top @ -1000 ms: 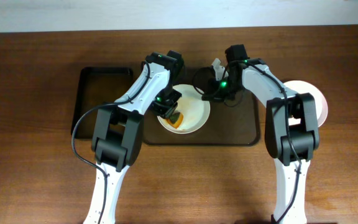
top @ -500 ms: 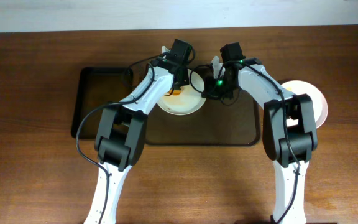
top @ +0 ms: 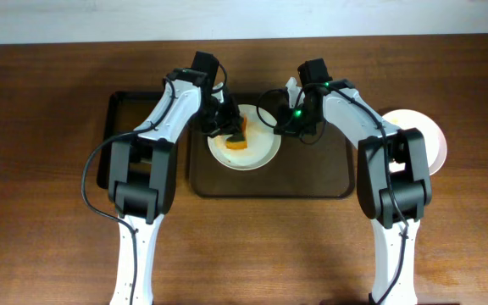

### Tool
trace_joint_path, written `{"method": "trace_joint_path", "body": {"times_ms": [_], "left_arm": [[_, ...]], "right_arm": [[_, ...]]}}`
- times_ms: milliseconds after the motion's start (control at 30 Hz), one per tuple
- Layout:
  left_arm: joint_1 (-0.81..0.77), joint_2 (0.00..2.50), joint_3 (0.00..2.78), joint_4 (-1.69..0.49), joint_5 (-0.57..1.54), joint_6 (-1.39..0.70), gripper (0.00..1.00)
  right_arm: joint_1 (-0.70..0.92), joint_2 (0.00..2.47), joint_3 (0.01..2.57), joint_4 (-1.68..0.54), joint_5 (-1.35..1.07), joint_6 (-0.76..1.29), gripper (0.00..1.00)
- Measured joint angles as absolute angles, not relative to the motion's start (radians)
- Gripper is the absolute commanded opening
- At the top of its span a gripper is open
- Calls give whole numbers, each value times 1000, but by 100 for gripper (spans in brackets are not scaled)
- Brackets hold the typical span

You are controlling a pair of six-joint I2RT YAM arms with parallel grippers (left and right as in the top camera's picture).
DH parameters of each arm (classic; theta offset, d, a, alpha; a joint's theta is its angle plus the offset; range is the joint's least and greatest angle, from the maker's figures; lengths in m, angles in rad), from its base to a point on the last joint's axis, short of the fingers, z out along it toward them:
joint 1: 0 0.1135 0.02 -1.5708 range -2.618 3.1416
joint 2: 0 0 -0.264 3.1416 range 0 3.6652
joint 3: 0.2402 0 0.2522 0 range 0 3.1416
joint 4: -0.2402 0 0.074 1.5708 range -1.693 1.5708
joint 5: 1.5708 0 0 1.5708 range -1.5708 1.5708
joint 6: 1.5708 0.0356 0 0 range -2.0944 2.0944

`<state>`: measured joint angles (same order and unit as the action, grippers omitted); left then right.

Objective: Clean dirty plates on tray and stack at the side

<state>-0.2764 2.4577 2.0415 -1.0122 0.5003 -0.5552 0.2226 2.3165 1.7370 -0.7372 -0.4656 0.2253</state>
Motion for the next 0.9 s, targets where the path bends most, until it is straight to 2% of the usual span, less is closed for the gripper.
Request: {"method": "trace_joint_path", "body": {"times_ms": [167,200,233,300,333,533,600,633,700,767,900], "left_arm": [[-273,2330,2167,-1166,143,-489,0],[-254,2278,2174,-1168,116,-489,8],[-222,2220,2194,-1171,92,-486,10],[-191,2201,2205,-1206,70,-481,0],[-189,2201,2204,-1206,69,-479,0],[-189,2201,2204,-1196,39,-475,0],[-189,2201,2204,-1199,36,-475,20],[-189,2201,2204,-1206,35,-472,36],[-194,2201,2202,-1211,32,-466,41],[-216,2201,2162,-1183,22,-416,41],[-251,2201,2024,-1068,-46,-337,34]], "right_arm": [[223,2317,1738,-767,-477,237,4],[212,2316,1738,-804,-502,236,4],[200,2316,1738,-815,-511,236,4],[152,2283,1722,-868,-493,204,4],[138,2265,1716,-883,-472,192,4],[186,1895,1711,-1041,-17,208,4],[197,1895,1709,-1047,42,213,4],[198,1895,1708,-1040,49,219,4],[198,1917,1702,-1022,47,233,4],[198,1948,1697,-1015,40,234,4],[198,1968,1695,-1000,29,236,4]]}}
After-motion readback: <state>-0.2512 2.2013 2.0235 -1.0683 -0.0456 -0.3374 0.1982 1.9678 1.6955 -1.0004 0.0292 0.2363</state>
